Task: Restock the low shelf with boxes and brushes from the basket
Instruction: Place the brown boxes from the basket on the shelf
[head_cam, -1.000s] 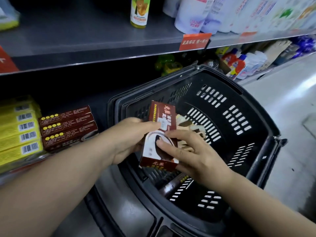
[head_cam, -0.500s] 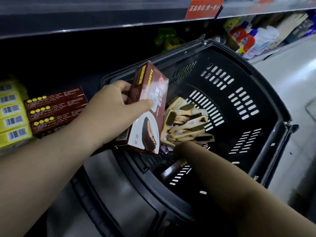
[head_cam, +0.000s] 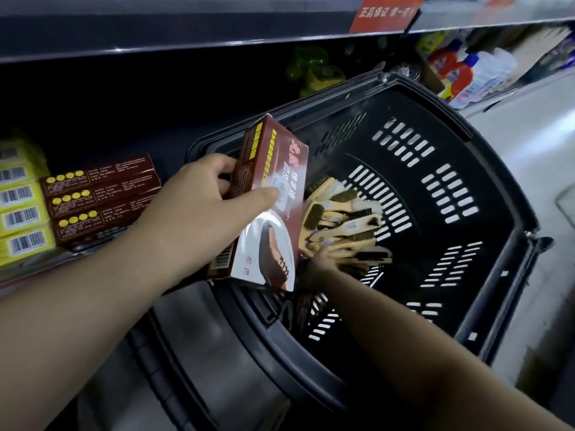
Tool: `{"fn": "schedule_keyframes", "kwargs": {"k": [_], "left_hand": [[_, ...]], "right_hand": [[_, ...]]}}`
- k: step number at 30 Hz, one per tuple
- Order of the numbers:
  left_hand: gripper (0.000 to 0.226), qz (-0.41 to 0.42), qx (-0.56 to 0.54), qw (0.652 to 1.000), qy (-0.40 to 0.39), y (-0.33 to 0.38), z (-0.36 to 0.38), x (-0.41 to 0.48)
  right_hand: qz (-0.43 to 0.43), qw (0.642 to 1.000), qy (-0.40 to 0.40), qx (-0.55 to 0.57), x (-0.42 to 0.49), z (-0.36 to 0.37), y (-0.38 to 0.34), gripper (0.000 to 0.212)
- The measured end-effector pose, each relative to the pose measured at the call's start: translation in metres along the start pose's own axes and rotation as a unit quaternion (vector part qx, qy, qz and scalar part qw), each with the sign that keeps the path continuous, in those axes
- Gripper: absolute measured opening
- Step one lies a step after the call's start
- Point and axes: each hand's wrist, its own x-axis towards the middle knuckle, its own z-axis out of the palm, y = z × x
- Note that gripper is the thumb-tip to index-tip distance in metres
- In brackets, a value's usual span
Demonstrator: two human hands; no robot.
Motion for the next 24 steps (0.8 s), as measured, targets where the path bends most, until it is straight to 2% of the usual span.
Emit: {"fn": "schedule_keyframes", "kwargs": {"k": [3,4,7,9,10,13,15,17,21,24], "left_hand": [[0.030,-0.020,-0.050,0.999,0.003,-0.004,-0.005,0.001],[0.027,-0.029,-0.069,0.997,0.008,-0.006,-0.006,0.001],[0.027,-0.051,-0.108,0.992,0.037,-0.008,-0.010,0.001],[0.028,-0.067,-0.139,0.986,0.061,-0.007,-0.015,0.001],[0.030,-0.075,-0.154,0.983,0.068,-0.006,-0.018,0.000],[0.035,-0.082,-0.170,0.980,0.067,-0.004,-0.026,-0.004],[0.037,-0.088,-0.200,0.974,0.056,-0.004,-0.031,-0.010],[0.036,-0.103,-0.253,0.961,0.038,-0.005,-0.035,-0.017],[0.037,-0.136,-0.329,0.934,0.013,-0.016,-0.047,-0.031],[0.043,-0.123,-0.359,0.925,0.019,-0.025,-0.065,-0.037]], "right_hand": [[-0.053,0.989,-0.008,0.135,-0.013,-0.049,-0.014,0.073],[-0.067,0.981,0.003,0.183,-0.026,-0.069,-0.018,0.066],[-0.127,0.933,0.030,0.334,-0.068,-0.130,-0.018,0.025],[-0.171,0.892,0.041,0.416,-0.103,-0.161,-0.018,0.009],[-0.183,0.873,0.039,0.449,-0.119,-0.172,-0.019,0.007],[-0.176,0.801,-0.009,0.572,-0.154,-0.186,-0.028,0.024],[-0.174,0.769,-0.050,0.613,-0.175,-0.183,-0.046,0.029],[-0.187,0.770,-0.065,0.607,-0.191,-0.172,-0.069,0.030],[-0.216,0.801,-0.055,0.556,-0.205,-0.143,-0.116,0.030],[-0.255,0.806,-0.091,0.527,-0.211,-0.131,-0.140,0.020]]}}
